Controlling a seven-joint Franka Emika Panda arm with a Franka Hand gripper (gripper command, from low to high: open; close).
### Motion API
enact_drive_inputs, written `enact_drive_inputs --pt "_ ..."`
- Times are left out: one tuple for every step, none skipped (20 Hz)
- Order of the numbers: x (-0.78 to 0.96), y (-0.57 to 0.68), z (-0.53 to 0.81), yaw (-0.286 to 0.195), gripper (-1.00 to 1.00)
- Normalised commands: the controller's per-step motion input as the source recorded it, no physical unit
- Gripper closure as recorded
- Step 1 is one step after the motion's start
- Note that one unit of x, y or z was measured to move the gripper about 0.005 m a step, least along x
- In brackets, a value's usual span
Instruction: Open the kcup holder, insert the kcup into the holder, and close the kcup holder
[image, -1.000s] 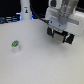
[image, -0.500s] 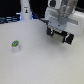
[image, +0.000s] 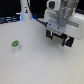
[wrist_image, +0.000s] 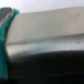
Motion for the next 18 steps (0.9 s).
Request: enact_drive_inputs --pt "0.18 -0.01 0.16 -0.064 -1.0" --pt "0.15 -0.01 0.21 -0.071 -1.0" --pt "0.15 -0.02 0.2 -0.07 -1.0" --pt "0.14 -0.04 0.14 -0.058 -1.0" --pt "0.15 -0.05 0.14 -0.056 -1.0" --pt "0.25 -0.03 0.15 -0.061 -1.0" --pt "0.22 -0.05 0.16 -0.059 -1.0" --pt "0.19 -0.05 0.19 -0.063 -1.0" --pt "0.16 -0.08 0.21 -0.079 -1.0" --pt "0.13 -0.16 0.27 -0.095 -1.0" --pt "0.11 -0.28 0.32 -0.114 -1.0" --pt "0.07 -0.36 0.34 -0.138 -1.0" --pt "0.02 -0.42 0.35 -0.155 -1.0" --pt "-0.01 -0.5 0.32 -0.177 -1.0" --pt "-0.05 -0.55 0.34 -0.193 -1.0" --pt "0.02 -0.53 0.33 -0.165 -1.0" --pt "-0.01 -0.55 0.34 -0.184 -1.0" --pt "-0.04 -0.59 0.32 -0.192 -1.0"
